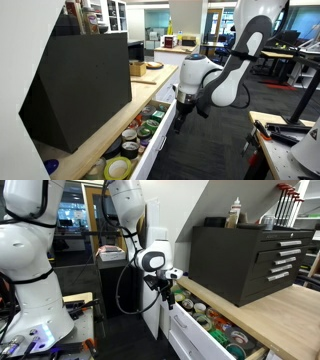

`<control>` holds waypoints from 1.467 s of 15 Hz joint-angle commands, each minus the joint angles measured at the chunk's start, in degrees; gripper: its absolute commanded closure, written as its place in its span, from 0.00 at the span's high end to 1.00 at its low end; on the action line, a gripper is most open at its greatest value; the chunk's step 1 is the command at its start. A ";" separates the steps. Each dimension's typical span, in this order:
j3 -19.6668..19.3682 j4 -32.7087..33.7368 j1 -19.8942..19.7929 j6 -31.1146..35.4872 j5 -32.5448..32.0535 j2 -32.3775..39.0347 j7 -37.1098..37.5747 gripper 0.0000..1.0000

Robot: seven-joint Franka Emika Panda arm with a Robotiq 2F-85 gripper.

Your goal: Close the top drawer

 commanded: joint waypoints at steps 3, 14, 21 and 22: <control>5.43 1.28 -3.09 10.12 10.58 6.63 -7.85 1.00; 8.24 7.83 -6.79 14.98 11.71 15.75 -14.39 1.00; 9.28 13.89 -8.42 15.20 11.74 21.18 -14.61 1.00; 9.07 14.67 -8.24 15.19 11.67 21.78 -14.68 1.00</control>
